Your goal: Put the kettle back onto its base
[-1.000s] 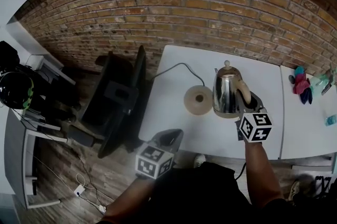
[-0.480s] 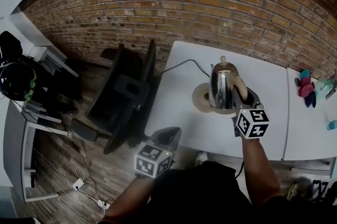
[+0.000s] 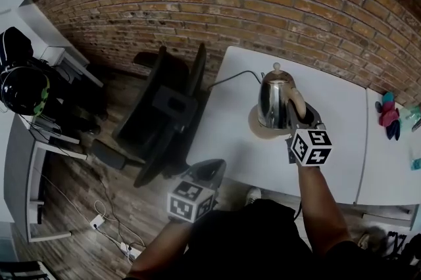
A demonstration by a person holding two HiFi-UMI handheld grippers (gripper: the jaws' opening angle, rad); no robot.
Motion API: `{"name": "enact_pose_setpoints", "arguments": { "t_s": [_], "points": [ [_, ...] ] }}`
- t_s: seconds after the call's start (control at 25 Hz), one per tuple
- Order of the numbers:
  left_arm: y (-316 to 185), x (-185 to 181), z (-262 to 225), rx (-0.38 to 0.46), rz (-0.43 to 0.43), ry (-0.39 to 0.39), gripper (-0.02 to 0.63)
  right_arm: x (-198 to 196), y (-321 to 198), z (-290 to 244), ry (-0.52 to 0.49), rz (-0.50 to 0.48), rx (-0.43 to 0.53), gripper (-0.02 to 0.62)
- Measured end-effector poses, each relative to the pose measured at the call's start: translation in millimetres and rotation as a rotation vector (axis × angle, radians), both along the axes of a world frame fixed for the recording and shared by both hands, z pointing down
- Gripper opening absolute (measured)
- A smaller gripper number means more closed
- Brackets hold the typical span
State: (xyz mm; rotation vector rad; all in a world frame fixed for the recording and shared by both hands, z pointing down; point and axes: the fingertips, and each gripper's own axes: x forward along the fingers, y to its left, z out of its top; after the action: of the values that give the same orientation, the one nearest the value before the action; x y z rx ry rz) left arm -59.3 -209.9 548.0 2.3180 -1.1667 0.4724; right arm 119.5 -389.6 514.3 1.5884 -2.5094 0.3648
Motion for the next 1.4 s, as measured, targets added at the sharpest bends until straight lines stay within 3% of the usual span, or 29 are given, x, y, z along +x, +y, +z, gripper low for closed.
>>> {"name": "enact_pose_setpoints", "arguments": {
  "t_s": [0.92,1.4],
  "points": [
    [5.9,-27.3,-6.1,0.010,-0.078,-0.019,0.000,-25.6,-25.3,22.5,0.018,0.005,0.007,0.090],
    [5.1,-20.9,-6.1,0.010,-0.046,0.003,0.000,-24.8,-13.5,27.5,0.070,-0.013,-0.015,0.098]
  ]
}}
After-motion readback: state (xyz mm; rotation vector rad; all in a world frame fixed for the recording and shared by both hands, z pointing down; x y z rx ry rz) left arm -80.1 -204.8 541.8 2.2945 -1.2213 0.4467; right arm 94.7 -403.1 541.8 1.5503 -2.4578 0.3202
